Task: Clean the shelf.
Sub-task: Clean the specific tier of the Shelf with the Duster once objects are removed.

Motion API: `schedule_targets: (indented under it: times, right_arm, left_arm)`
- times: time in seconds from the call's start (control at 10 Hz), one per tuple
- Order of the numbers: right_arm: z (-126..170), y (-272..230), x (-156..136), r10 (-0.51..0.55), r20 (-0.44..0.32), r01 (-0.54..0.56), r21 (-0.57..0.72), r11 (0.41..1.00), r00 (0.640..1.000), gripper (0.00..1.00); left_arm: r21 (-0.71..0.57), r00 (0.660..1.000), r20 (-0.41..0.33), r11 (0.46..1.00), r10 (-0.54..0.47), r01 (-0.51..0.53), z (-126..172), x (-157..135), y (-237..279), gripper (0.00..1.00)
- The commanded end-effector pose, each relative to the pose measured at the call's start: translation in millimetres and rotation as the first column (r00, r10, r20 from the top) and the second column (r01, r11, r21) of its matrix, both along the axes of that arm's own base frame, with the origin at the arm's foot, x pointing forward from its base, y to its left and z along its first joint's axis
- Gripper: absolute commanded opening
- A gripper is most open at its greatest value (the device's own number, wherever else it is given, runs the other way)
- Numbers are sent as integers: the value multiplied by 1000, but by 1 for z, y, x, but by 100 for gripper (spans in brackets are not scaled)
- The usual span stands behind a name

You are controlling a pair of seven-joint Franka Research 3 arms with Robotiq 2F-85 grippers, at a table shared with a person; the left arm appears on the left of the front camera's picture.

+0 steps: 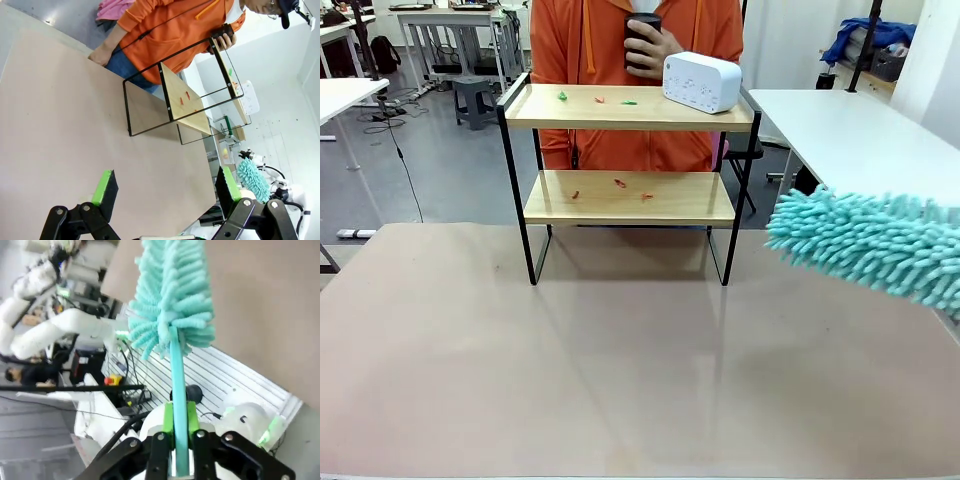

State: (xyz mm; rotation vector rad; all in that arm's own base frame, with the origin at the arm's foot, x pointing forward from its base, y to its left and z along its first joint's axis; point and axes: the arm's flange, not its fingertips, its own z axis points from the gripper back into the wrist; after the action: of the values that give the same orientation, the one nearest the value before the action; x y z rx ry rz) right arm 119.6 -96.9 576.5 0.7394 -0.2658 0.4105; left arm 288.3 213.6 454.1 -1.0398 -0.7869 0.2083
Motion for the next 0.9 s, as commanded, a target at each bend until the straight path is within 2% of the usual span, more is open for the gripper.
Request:
schedule_targets:
  times: [0.0, 0.3, 0.5, 0.6, 0.7, 0.8]
  right_arm:
    - [-2, 39, -11, 66, 70, -66, -15, 998, 995, 0]
    - [-30, 126, 19, 95, 123, -86, -77, 993, 988, 0]
    - [-42, 151, 45, 41, 181, -31, -57, 998, 983, 0]
    - [-39, 141, 41, 34, 154, -29, -37, 999, 987, 0]
    - [-5, 137, 40, 92, 140, -80, -92, 993, 986, 0]
    - [-5, 137, 40, 92, 140, -80, -92, 993, 986, 0]
  left_arm:
    - [0, 1000, 29, 1000, -1, 1, -1, 0, -2, 100]
    - [0, 1000, 29, 1000, -1, 1, -1, 0, -2, 100]
    - [0, 1000, 29, 1000, -1, 1, -1, 0, -2, 100]
    - [0, 1000, 29, 1000, -1, 1, -1, 0, -2, 100]
    - [0, 1000, 29, 1000, -1, 1, -1, 0, -2, 100]
    - [0, 1000, 29, 1000, -1, 1, -1, 0, -2, 100]
